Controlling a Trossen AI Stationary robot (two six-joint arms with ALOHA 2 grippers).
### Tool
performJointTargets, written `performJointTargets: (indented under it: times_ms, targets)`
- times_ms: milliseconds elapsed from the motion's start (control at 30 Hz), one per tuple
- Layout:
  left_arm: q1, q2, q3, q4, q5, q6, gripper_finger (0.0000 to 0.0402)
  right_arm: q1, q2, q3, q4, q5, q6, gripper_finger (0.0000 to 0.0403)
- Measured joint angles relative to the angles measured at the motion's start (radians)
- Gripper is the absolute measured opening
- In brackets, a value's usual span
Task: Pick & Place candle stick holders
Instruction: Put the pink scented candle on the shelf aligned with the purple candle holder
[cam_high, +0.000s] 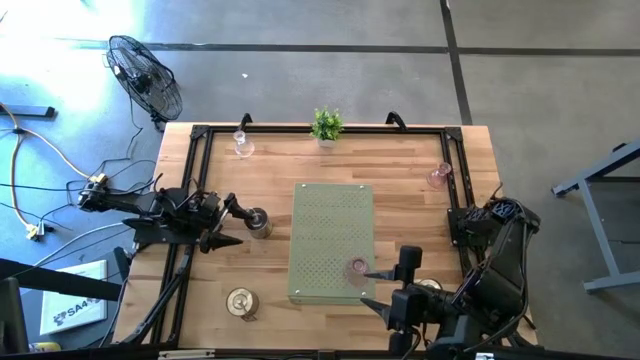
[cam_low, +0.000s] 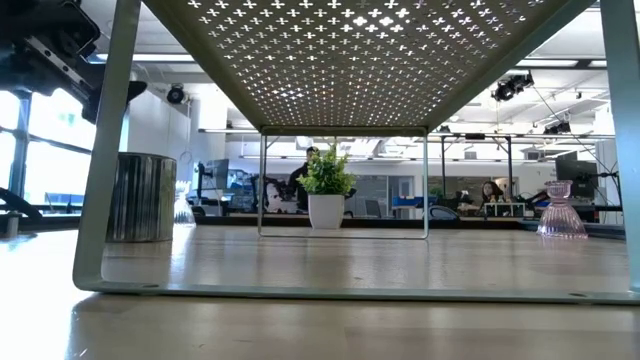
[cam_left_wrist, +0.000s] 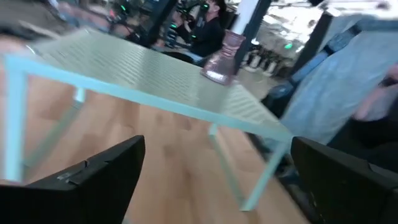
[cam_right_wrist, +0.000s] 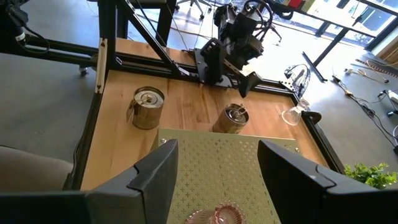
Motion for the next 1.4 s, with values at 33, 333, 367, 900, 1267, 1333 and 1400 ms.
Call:
performJointTargets:
  times_ms: [33,333,367,900,1267,1333,1400]
  targets:
    - [0.0,0.0,0.0,0.0,0.017,-0.005,0.0394,0.0,0.0,0.0,0.0,0.0,0.0,0.0216]
    - [0.0,0.0,0.005,0.006,0.356,0.151,0.0394,0.0,0.001,-0.011,0.006,-0.004,0.0,0.0216]
    - [0.0,0.0,0.005,0.002,0.379,0.165,0.0394,0.0,0.001,-0.021,0.005,0.001,0.0,0.0216]
    - [-0.001,0.141,0.003,0.002,0.633,0.364,0.0394,-0.003,0.002,-0.163,0.121,0.082,-0.055,0.0216]
    - [0.0,0.144,0.002,0.006,0.562,0.404,0.0394,-0.002,0.002,-0.163,0.195,0.079,-0.107,0.0216]
    - [0.0,0.144,0.002,0.001,0.562,0.461,0.0394,-0.002,0.002,-0.163,0.212,0.079,-0.12,0.0216]
    - [0.0,0.144,0.002,-0.002,0.57,0.457,0.0394,-0.002,0.002,-0.163,0.228,0.079,-0.139,0.0216]
